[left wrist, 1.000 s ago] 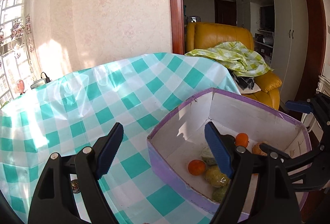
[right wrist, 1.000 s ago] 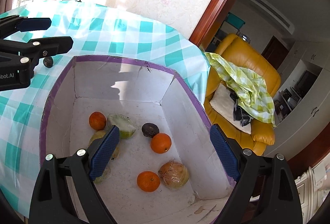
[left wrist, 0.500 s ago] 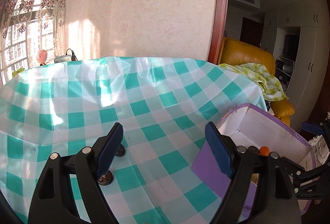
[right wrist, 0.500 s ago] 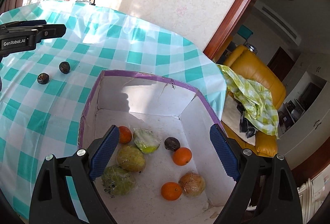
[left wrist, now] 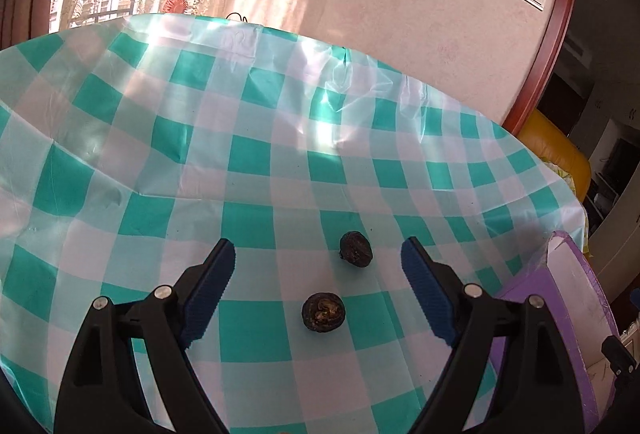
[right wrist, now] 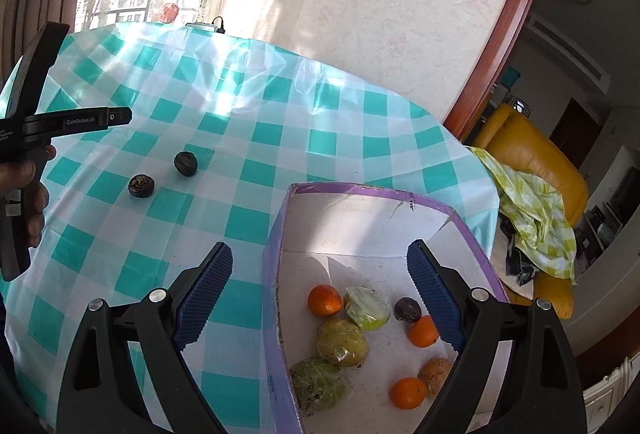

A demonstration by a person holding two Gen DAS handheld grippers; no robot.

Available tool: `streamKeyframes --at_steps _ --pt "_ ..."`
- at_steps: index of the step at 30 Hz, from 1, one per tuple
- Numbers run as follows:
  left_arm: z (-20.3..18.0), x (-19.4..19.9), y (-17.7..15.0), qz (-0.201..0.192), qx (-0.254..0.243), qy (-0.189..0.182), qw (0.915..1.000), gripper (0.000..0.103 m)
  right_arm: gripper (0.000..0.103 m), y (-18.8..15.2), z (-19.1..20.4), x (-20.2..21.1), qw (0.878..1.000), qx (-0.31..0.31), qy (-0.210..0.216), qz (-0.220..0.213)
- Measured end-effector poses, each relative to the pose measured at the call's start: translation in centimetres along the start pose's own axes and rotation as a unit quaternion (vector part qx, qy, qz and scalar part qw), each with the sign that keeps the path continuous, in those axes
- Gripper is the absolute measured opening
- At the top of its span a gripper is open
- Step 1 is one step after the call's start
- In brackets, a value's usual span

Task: Organize fruits
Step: 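Withdraw both open tools from the box toward the loose dark fruits, then grasp a dark brown fruit with the left tool while the right tool grasps the other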

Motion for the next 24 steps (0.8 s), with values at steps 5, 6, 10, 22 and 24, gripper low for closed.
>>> streamKeyframes --at_steps 5,6,10,22,24 --pt "0.2 -3.4 -3.0 0.048 -0.019 0.007 0.9986 0.085 0.085 1.1 2.7 -0.4 1.000 -0.004 0.025 -0.007" --pt "0.2 -4.1 -3.6 0.058 -0.026 0.009 0.9980 0.085 0.085 1.3 3.2 -0.5 0.999 -0.007 0.031 -0.008" --pt "-0.4 -6.1 -6.0 0.091 -0.057 0.012 0.9941 0.074 0.085 1.8 4.8 -1.6 0.999 -0.015 0.047 -0.003" --pt "-1.3 -8.1 -7.9 0.115 -0.132 0.049 0.9832 0.064 0.085 2.5 8.4 -5.1 0.997 -0.025 0.074 0.015" --pt "-1.5 -8.2 -8.0 0.117 -0.146 0.057 0.9808 0.061 0.085 2.5 8.9 -5.7 0.997 -0.027 0.075 0.019"
Point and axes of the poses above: each gripper's, at about its wrist camera, not at the fingertips, and x roughly against the way its jaws point, z to its left, y to its top, the point moved 10 cm from there along -x, roughly the way its jaws point, and after that the axes turned 2 degrees about -z, right-handed, at the moved point
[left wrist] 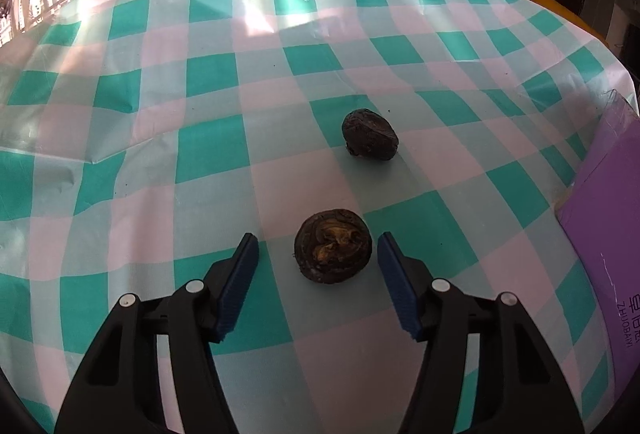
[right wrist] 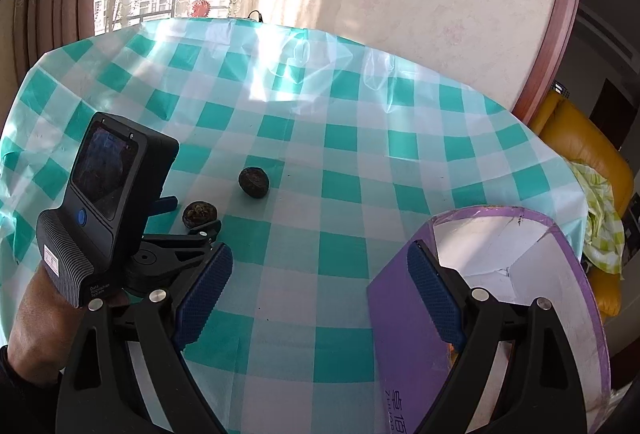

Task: Organize fruits
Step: 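Grasp a dark brown fruit with the left tool while the right tool grasps the other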

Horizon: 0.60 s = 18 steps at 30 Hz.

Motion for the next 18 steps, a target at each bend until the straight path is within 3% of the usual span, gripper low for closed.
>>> streamKeyframes --at_steps 8,18 --pt "-0.5 0.0 0.1 -0.003 -0.013 0.003 0.9999 0.038 0.085 0.1 1.2 -2.7 1.000 -0.003 0.006 0.014" --pt "4.2 0.6 -0.1 -0.015 0.091 0.011 0.9957 0.037 0.085 0.1 2.8 -7.3 0.998 -0.037 0.040 0.028"
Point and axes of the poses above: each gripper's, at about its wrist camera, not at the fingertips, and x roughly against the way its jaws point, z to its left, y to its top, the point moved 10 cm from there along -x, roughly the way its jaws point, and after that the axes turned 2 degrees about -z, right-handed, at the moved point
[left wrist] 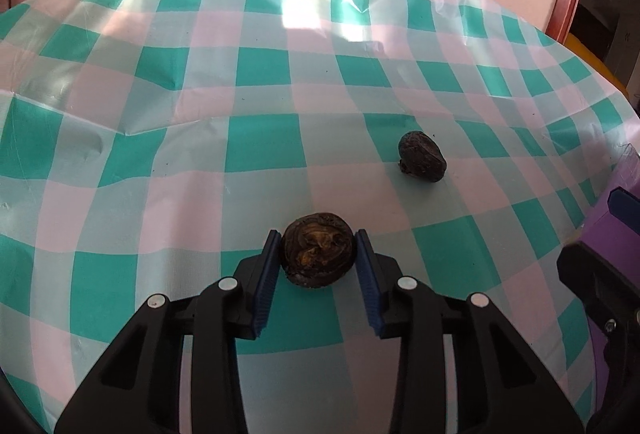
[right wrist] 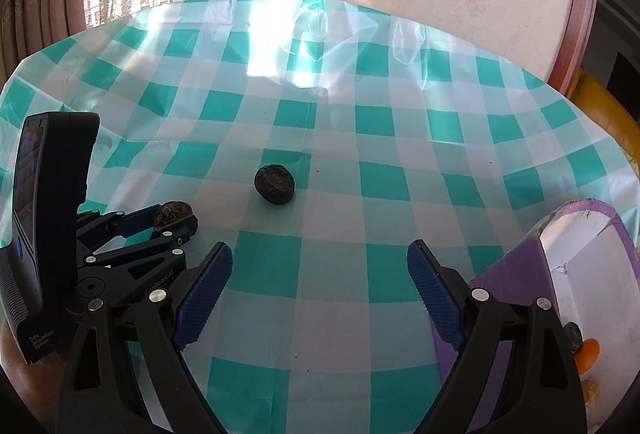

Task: Organize fruits
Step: 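Grasp a dark brown fruit with the left tool while the right tool grasps the other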

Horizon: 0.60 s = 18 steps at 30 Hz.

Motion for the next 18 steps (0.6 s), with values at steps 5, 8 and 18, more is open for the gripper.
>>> streamKeyframes --at_steps 5,8,18 --pt "1.8 0.4 0.2 -0.010 0.036 0.003 0.9993 0.037 0.085 0.1 1.2 -2.7 0.999 -0.019 0.030 0.004" --pt "2.3 0.7 0.3 -0.016 0.050 0.002 0.9986 0.037 0.085 0.2 1.7 -4.5 0.999 -0.028 0.042 0.012" --pt "3.9 1.2 0.5 -0.031 0.087 -0.004 0.9957 0.037 0.084 1.5 2.6 -8.4 0.998 -0.038 0.048 0.017"
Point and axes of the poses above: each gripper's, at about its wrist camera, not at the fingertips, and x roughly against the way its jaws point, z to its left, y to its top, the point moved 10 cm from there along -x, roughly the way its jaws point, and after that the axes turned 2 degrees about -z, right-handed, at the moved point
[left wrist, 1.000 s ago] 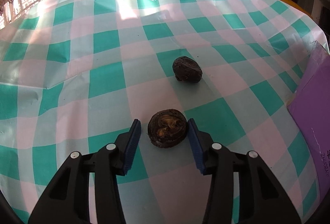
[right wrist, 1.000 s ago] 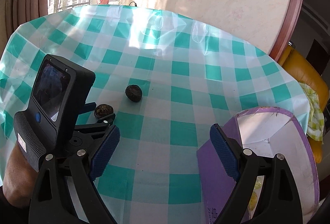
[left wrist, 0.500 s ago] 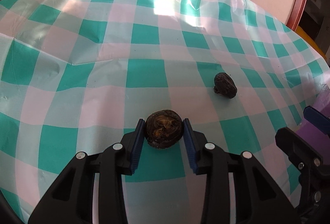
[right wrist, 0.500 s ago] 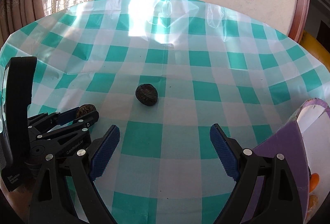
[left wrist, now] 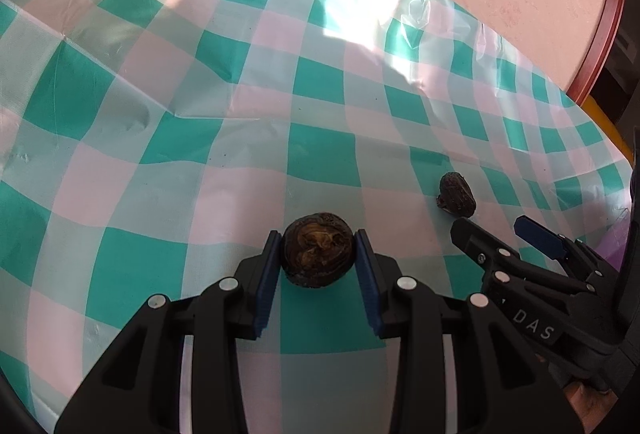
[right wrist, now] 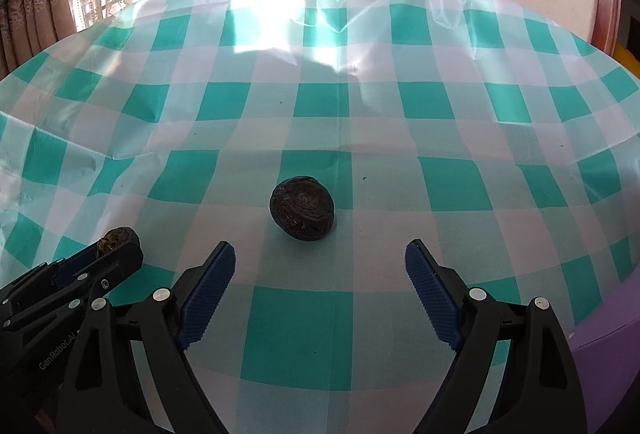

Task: Organize fruits
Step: 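Grasp a dark brown fruit with the left tool while the right tool grasps the other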

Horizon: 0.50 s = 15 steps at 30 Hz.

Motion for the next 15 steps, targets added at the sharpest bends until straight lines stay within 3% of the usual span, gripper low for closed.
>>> streamKeyframes --at_steps 15 --pt "0.2 0.2 0.1 -0.004 0.008 -0.009 0.9999 0.037 0.065 1.6 1.0 -3.2 1.000 0.010 0.001 0.029"
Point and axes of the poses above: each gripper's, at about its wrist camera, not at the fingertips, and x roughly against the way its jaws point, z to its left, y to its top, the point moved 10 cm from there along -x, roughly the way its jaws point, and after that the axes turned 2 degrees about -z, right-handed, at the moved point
